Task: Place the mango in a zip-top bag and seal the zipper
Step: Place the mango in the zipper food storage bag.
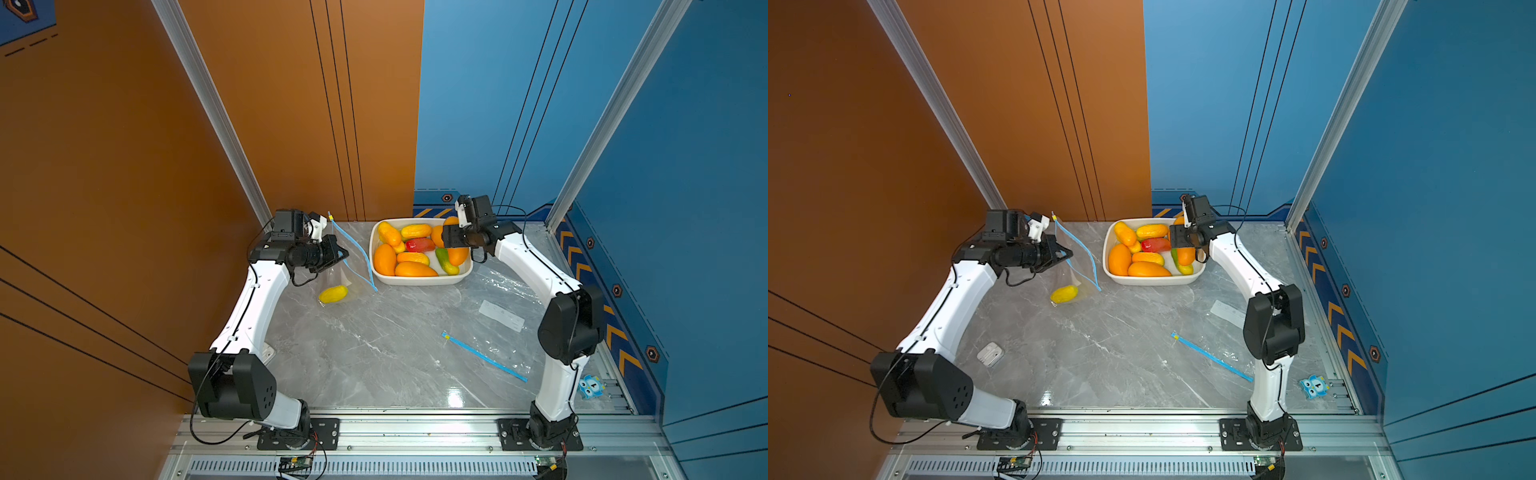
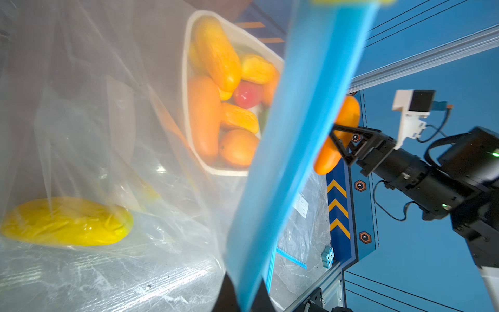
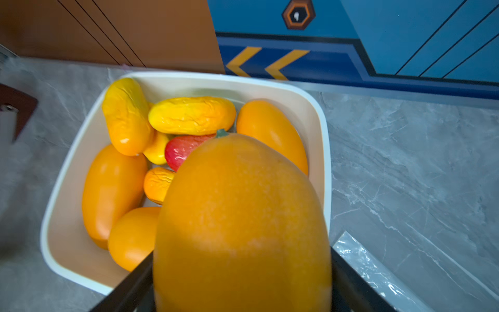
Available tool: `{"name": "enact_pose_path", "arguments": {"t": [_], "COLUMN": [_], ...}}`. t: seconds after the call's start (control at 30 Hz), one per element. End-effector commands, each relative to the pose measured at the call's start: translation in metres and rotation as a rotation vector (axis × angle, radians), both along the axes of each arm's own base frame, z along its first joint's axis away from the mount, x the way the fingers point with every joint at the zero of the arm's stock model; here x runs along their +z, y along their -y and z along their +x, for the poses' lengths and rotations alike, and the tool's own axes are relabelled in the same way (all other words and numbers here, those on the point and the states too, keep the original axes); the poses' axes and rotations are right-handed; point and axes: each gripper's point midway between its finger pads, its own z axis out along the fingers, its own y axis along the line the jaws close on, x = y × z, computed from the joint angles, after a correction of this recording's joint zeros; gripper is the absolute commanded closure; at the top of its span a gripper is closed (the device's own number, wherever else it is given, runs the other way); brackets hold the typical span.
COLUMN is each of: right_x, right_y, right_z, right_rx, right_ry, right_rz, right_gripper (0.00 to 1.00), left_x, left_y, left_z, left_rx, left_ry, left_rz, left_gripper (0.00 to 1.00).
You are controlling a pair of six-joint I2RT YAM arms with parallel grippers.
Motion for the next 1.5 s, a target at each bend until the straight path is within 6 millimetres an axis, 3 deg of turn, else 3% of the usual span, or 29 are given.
{"name": "enact_pose_path", "arguments": {"t": [0.0, 0.1, 0.23, 0.33, 0.57, 0.63, 0.9, 1.13, 1.27, 1.37, 1.47], "right_x": [0.085, 0.125, 0.172, 0.195, 0.206, 0.202, 0.153, 0.133, 0.107, 0.099, 0.090], "right_y": [-0.043, -0.089, -0.156, -0.182, -0.213, -0.223, -0.247, -0.242, -0.249, -0.247, -0.245], "right_z": [0.002, -0.021, -0.076, -0.097, -0.121, -0.125, -0.130, -0.120, -0.125, -0.129, -0.119], "right_rx": [0.075, 0.228, 0.470, 0.574, 0.718, 0.765, 0.936, 0.994, 1.079, 1.122, 1.089], "right_ry": [0.268, 0.415, 0.627, 0.712, 0.790, 0.787, 0.743, 0.715, 0.660, 0.624, 0.586], "right_rz": [0.260, 0.450, 0.631, 0.742, 0.811, 0.774, 0.577, 0.524, 0.346, 0.312, 0.257], "right_gripper": [0.62, 0.63, 0.66, 0.68, 0.69, 0.70, 0.69, 0.67, 0.63, 0.59, 0.59], "left_x": [0.010, 0.015, 0.033, 0.046, 0.065, 0.070, 0.093, 0.103, 0.112, 0.116, 0.118], "left_y": [0.014, 0.029, 0.042, 0.044, 0.048, 0.048, 0.043, 0.041, 0.039, 0.036, 0.033], "left_z": [0.008, 0.011, 0.015, 0.016, 0.013, 0.010, 0.001, -0.009, -0.014, -0.015, -0.015], "left_rx": [-0.028, -0.062, -0.103, -0.104, -0.118, -0.122, -0.147, -0.168, -0.176, -0.172, -0.160], "left_ry": [0.019, 0.022, 0.052, 0.070, 0.087, 0.095, 0.112, 0.118, 0.129, 0.138, 0.141], "left_rz": [-0.011, -0.026, -0.062, -0.082, -0.128, -0.139, -0.213, -0.255, -0.276, -0.280, -0.279], "left_gripper": [1.00, 1.00, 1.00, 1.00, 1.00, 1.00, 1.00, 1.00, 1.00, 1.00, 1.00]}}
